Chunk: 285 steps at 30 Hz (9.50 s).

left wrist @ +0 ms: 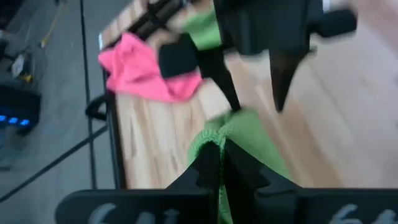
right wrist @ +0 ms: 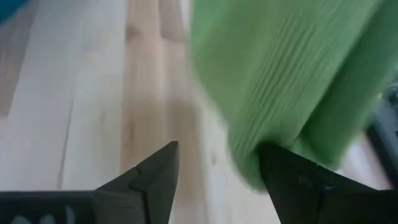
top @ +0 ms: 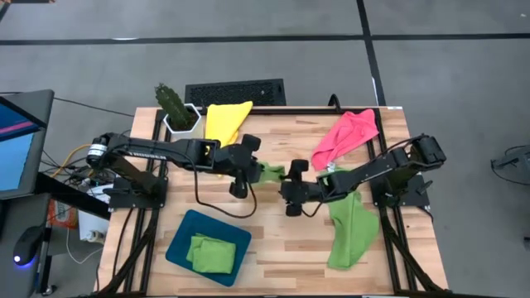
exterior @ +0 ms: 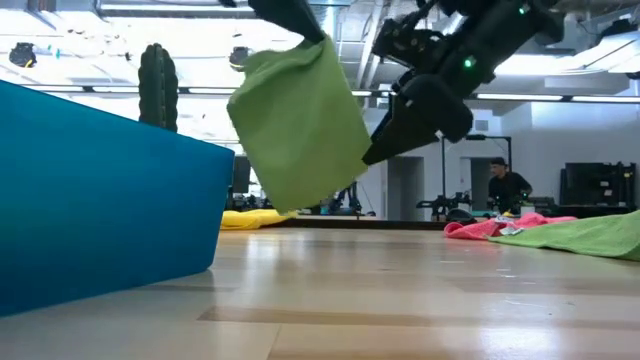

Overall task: Fold microfiber towels
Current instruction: Fold the top green microfiber

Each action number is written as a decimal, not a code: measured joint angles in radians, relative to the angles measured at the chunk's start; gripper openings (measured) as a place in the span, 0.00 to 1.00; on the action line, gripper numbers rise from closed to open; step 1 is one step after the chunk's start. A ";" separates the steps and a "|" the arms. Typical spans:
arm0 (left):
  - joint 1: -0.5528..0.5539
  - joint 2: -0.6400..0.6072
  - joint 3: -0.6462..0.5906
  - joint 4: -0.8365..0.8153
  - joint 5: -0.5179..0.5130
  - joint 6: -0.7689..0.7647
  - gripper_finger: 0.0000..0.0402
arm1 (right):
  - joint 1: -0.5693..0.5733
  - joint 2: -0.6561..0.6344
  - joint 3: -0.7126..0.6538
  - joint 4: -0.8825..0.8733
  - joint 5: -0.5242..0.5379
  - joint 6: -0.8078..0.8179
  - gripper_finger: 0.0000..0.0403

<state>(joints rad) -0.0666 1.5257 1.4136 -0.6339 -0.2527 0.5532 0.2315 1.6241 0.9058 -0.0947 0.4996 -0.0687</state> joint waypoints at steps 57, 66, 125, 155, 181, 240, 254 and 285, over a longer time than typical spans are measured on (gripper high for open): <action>-0.010 -0.067 0.000 -0.159 -0.259 0.087 0.00 | -0.184 -0.079 0.001 0.170 -0.205 -0.220 0.61; -0.022 -0.067 0.000 -0.154 -0.275 0.114 0.00 | -0.255 -0.049 0.000 0.229 -0.315 -0.241 0.61; 0.318 -0.088 -0.349 0.401 0.086 0.342 0.00 | -0.302 -0.064 0.001 -0.199 0.544 -0.063 0.03; 0.301 -0.082 -0.558 0.930 -0.067 0.442 0.00 | -0.275 -0.065 0.003 -0.310 0.792 0.219 0.03; 0.158 -0.084 -0.649 0.775 0.170 0.101 0.05 | -0.003 -0.065 0.000 -0.337 0.631 0.254 0.03; 0.058 0.166 -0.608 1.127 0.235 -0.318 0.51 | 0.164 -0.065 0.002 -0.476 0.390 0.542 0.09; 0.017 0.261 -0.466 1.073 0.214 -0.464 0.69 | 0.120 -0.065 0.002 -0.468 0.389 0.486 0.17; -0.030 0.563 -0.166 0.993 0.188 -0.501 0.69 | 0.023 -0.066 0.019 -0.268 0.447 0.174 0.18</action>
<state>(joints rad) -0.0968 2.0889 1.2476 0.3591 -0.0648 0.0521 0.2545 1.5580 0.9245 -0.3624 0.9467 0.1055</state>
